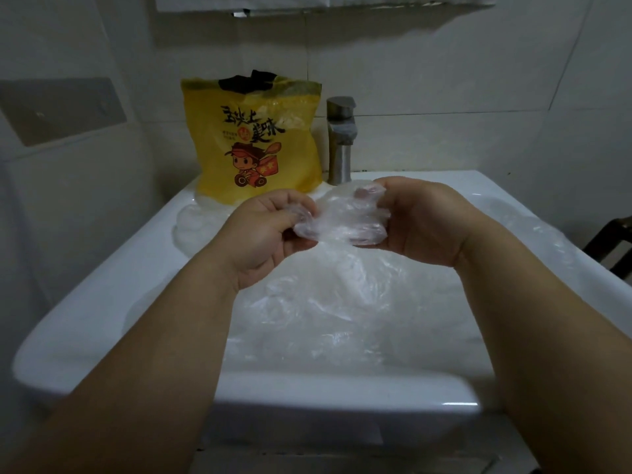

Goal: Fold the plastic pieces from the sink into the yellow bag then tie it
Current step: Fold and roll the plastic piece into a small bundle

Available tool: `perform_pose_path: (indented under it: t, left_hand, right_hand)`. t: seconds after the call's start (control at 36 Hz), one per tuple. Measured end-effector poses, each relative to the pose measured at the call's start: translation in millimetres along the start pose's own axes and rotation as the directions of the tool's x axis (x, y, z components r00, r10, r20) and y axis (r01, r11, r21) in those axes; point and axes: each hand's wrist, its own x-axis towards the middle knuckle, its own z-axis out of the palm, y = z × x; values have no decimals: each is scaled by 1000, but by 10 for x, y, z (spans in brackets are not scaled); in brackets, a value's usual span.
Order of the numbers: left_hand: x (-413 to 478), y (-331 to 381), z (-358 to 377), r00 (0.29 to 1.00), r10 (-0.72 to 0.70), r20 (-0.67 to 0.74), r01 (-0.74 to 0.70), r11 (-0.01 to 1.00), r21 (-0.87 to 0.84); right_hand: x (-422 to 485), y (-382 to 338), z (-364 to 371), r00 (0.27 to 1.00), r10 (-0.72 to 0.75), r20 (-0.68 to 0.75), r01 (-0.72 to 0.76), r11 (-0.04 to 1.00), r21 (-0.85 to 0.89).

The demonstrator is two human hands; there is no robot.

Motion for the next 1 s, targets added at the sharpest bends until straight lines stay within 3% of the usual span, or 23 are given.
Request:
perform_pose_path:
  t: [0.19,0.33,0.53,0.67,0.89,1.0]
  left_hand:
    - [3,-34,28,996,70,-53,-64,991,116]
    - [18,-46,9,992,103,-72,-95,989,110]
    - [-29,22,-9,999,24,42,-23,999,-22]
    - [16,0,39,989,8,-144,0,999,53]
    - [38,-105,74,985,-2,-173,38,978,206]
    - [26,-86,79,982,76,-172,-41,980,196]
  right_hand:
    - [-18,-34,-4,994,99,49,-101,994,36]
    - [-6,-27,23,988,151,-41,-150,988,21]
    - [20,15,-4,976,-31,-216,-17,976,-215]
    - [46,58,50,970,-110,-215,33,942,-333]
    - [89,131,145,954,-200,-224,104,919,-379]
    - [88,137,136,971,-142,-192,85,957,-276]
